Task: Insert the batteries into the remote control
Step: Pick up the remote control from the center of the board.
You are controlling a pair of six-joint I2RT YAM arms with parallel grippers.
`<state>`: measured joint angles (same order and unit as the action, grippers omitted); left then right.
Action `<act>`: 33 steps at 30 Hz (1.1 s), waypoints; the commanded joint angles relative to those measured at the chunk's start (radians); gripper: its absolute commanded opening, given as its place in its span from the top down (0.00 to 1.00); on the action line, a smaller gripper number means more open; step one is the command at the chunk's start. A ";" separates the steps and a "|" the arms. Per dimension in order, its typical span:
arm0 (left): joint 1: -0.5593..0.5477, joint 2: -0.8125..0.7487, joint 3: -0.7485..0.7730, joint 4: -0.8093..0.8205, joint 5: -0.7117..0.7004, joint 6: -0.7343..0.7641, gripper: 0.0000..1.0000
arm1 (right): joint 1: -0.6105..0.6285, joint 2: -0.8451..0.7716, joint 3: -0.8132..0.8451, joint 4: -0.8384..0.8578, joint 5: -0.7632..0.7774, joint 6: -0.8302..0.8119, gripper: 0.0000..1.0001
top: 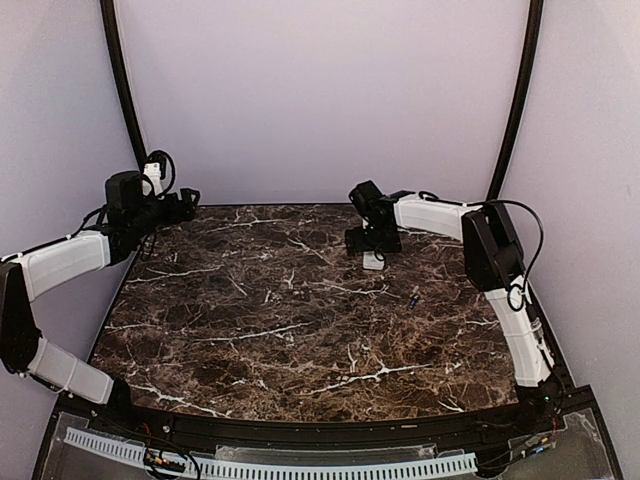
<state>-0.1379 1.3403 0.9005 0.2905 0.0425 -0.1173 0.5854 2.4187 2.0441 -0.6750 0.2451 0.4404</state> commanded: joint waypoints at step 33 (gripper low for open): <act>-0.568 -0.148 -0.256 0.052 0.181 1.076 0.16 | 0.111 -0.497 -0.358 0.008 -0.647 -0.374 0.74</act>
<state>-0.5709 1.2007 0.6304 0.4793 0.2562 0.5148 0.6266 2.0068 1.7020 -0.6106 -0.2108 0.1890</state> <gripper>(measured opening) 0.854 0.532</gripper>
